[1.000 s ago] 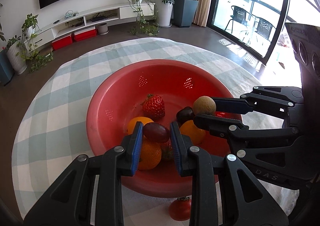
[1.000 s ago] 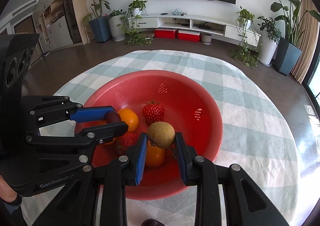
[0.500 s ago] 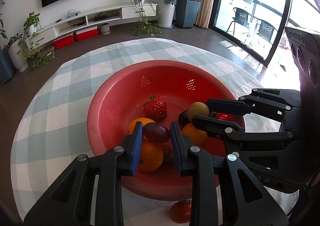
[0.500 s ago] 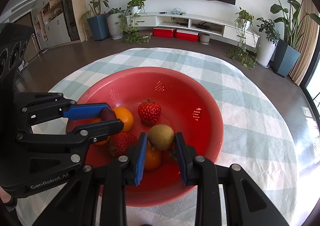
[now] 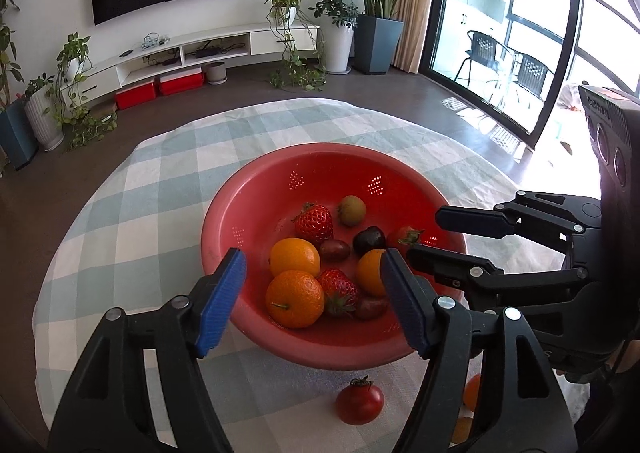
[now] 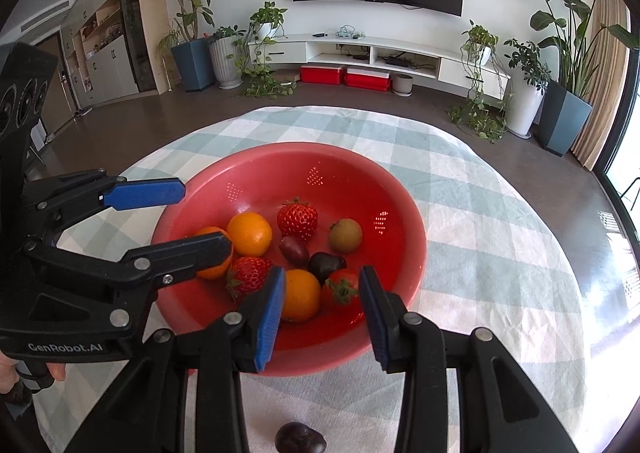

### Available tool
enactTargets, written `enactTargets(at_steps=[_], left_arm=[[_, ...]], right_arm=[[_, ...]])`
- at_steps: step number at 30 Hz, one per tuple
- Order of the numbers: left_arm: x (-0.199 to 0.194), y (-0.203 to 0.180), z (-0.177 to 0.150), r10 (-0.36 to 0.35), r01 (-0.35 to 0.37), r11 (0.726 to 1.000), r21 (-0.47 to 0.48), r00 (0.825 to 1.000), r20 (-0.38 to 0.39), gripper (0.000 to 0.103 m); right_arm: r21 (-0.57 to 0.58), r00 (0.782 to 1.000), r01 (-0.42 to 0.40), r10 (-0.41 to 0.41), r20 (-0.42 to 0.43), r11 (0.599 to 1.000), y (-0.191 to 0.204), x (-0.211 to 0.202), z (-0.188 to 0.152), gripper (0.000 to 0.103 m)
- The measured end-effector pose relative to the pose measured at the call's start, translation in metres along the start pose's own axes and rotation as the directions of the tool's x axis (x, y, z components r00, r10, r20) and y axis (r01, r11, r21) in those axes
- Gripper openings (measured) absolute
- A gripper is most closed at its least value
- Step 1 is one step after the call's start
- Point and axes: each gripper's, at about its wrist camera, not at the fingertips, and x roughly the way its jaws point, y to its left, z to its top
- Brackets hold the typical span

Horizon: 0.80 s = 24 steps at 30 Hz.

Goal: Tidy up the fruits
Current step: 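Grasp the red tomato with the left tool while the right tool approaches the tangerine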

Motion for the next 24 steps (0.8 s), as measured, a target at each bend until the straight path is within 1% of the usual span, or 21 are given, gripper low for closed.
enactTargets(at_steps=[1,3,4,6,9,11,14,18,20,24], left_arm=[[-0.006,-0.001,-0.001,-0.001,0.001,1.0,0.0,1.0,0.006,0.073],[-0.017,-0.001,-0.004,-0.001,0.001,1.0,0.003,1.0,0.022,0.075],[-0.023,-0.002,-0.007,-0.001,0.001,1.0,0.004,1.0,0.029,0.076],[-0.035,-0.002,-0.014,-0.001,0.001,1.0,0.0,0.999,0.045,0.089],[-0.047,-0.002,-0.029,-0.01,0.01,1.0,-0.006,0.999,0.042,0.095],[-0.049,-0.004,-0.042,-0.017,0.017,1.0,0.006,1.0,0.015,0.097],[-0.041,-0.007,-0.06,-0.021,0.022,1.0,0.022,0.999,-0.049,0.097],[-0.025,-0.016,-0.074,-0.03,0.037,0.998,0.058,0.991,-0.132,0.097],[-0.017,-0.02,-0.077,-0.029,0.04,0.997,0.073,0.988,-0.149,0.097],[-0.003,-0.024,-0.081,-0.013,0.031,0.994,0.107,0.985,-0.172,0.096]], right_arm=[[-0.001,1.0,0.0,0.0,0.012,1.0,0.001,-0.006,-0.002,0.045],[0.004,0.999,-0.006,0.006,0.041,1.0,0.003,-0.019,-0.006,0.052],[0.01,0.998,-0.011,0.01,0.055,1.0,0.003,-0.026,-0.009,0.053],[0.029,0.997,-0.02,0.018,0.077,0.999,0.004,-0.04,-0.016,0.059],[0.065,0.993,-0.045,0.038,0.109,0.997,0.004,-0.059,-0.031,0.063],[0.09,0.992,-0.056,0.044,0.122,0.994,0.004,-0.071,-0.044,0.064],[0.154,0.99,-0.07,0.05,0.133,0.986,0.001,-0.084,-0.069,0.065],[0.242,0.991,-0.082,0.054,0.12,0.967,-0.003,-0.087,-0.102,0.066],[0.264,0.992,-0.086,0.059,0.11,0.961,-0.003,-0.085,-0.112,0.066],[0.273,0.991,-0.1,0.073,0.108,0.957,-0.005,-0.081,-0.117,0.066]])
